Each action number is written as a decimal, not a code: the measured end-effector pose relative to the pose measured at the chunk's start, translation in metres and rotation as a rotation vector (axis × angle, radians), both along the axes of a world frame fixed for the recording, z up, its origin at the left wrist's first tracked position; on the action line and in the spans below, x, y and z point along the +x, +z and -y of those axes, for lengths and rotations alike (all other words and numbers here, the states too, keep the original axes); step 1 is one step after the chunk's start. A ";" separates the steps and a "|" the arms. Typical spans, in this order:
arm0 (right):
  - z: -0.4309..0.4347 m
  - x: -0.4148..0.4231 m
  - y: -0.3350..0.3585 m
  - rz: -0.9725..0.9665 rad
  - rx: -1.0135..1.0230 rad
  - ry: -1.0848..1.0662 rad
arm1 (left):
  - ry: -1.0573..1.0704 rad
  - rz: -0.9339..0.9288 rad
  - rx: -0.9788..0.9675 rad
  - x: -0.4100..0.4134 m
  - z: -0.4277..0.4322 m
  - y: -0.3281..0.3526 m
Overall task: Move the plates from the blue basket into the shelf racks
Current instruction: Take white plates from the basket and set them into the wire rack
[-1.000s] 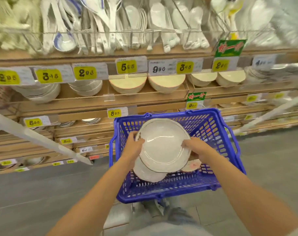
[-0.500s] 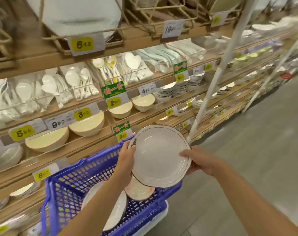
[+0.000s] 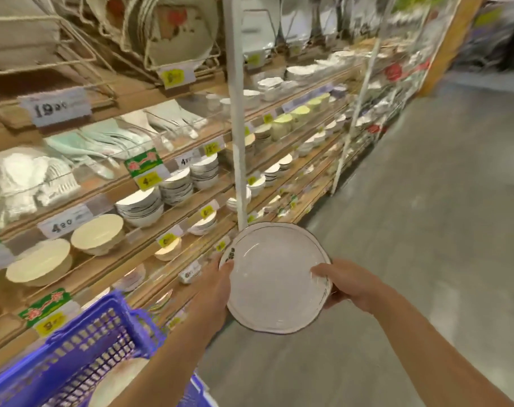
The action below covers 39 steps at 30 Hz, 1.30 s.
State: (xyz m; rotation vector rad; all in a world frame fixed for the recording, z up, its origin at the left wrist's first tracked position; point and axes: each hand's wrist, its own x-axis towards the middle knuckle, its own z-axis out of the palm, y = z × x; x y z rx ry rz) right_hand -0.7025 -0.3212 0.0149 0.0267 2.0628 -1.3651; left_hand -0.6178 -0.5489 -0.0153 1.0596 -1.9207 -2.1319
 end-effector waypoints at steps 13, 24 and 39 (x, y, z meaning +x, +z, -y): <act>0.031 -0.118 0.015 -0.063 -0.004 0.087 | 0.080 -0.007 0.081 -0.099 0.026 0.018; 0.163 -0.201 0.057 -0.148 -0.123 0.352 | 0.406 -0.219 -0.113 -0.127 0.121 0.062; 0.288 -0.214 0.195 -0.351 -0.410 1.139 | 0.830 -0.401 -0.882 -0.055 0.148 0.218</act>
